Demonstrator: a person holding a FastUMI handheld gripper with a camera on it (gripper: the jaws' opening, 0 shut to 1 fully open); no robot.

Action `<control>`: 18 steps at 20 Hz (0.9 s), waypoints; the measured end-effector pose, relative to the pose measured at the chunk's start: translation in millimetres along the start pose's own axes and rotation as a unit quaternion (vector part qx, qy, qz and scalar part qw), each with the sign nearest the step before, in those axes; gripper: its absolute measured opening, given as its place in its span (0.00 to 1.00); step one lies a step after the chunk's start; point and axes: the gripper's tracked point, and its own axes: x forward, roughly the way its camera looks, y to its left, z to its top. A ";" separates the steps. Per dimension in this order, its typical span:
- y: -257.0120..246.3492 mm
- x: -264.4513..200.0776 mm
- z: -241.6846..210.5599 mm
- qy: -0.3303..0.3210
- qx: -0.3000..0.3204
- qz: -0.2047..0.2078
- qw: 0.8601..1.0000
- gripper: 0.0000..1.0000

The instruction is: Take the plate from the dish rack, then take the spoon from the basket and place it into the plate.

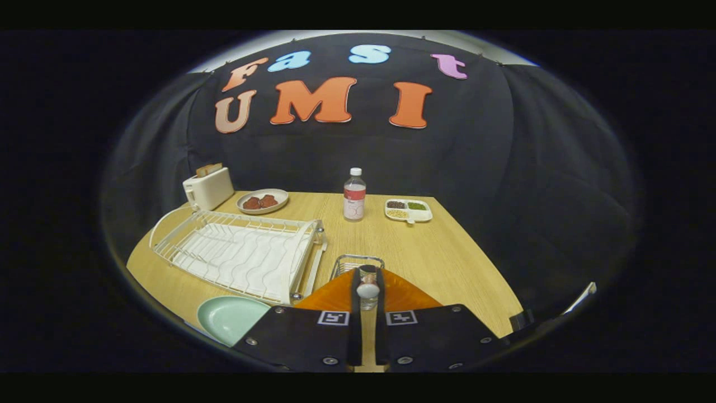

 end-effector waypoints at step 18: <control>33.7 -95.1 -14.3 0.016 0.022 0.112 0.993 0.09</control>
